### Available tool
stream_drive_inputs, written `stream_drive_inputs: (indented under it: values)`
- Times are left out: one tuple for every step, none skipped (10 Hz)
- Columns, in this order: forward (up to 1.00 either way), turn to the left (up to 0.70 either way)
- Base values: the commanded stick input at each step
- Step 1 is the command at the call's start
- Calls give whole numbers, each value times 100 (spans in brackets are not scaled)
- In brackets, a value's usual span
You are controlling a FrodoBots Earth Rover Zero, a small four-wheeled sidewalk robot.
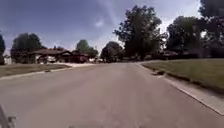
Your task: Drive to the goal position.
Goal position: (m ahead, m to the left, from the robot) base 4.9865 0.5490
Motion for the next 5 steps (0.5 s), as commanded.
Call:
stream_drive_inputs:
  values:
    - [70, -21]
    - [70, -32]
    - [70, -25]
    - [70, -11]
    - [70, 2]
